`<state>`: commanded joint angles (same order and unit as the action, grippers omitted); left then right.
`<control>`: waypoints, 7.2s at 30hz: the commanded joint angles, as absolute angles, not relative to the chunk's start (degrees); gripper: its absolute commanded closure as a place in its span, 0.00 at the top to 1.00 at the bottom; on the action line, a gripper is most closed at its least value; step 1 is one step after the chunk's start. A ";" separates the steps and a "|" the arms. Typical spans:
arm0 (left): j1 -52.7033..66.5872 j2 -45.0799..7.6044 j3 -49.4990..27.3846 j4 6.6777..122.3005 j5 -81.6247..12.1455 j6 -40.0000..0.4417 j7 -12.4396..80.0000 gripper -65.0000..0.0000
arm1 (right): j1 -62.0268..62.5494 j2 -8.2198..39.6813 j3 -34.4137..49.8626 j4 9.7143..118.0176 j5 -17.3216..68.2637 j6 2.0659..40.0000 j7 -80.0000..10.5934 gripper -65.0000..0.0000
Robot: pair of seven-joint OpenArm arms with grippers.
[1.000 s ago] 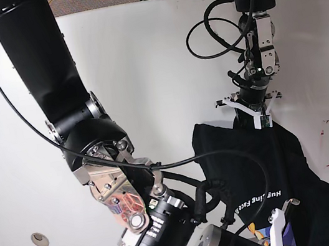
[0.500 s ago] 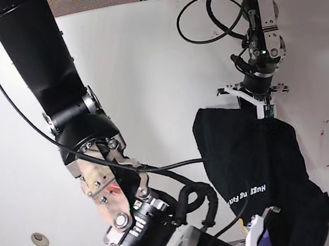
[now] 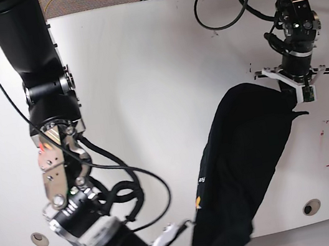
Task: Layout the t-shirt on the table in an organized manner, then fold the t-shirt properly
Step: 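Stretch the shirt between both grippers, pulling them apart, then swing the stretched shirt over the table and lay it down, then release the shirt edge and regrasp it nearby with the right gripper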
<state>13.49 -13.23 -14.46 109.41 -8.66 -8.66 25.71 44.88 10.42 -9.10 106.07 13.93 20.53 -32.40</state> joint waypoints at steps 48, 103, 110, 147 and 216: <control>-38.20 -23.34 -18.77 114.95 -8.75 -17.01 59.12 0.00 | 56.22 20.79 8.57 91.03 13.93 20.53 -39.87 0.00; 30.11 -17.10 -34.07 113.63 -8.31 -33.89 52.70 0.00 | -26.24 1.54 31.08 112.57 13.93 27.65 -39.87 0.00; 32.75 -16.84 -35.65 113.63 -8.22 -33.89 52.79 0.00 | -28.09 -0.13 30.99 112.75 13.85 27.65 -40.13 0.00; 34.86 -14.90 -46.02 114.15 -8.66 -33.80 52.97 0.68 | -27.91 1.19 30.99 115.65 13.32 27.65 -41.36 0.74; 17.27 -14.64 -52.97 104.31 -8.75 -37.58 57.54 0.68 | -14.73 -1.01 26.68 104.57 12.70 32.31 -57.54 0.04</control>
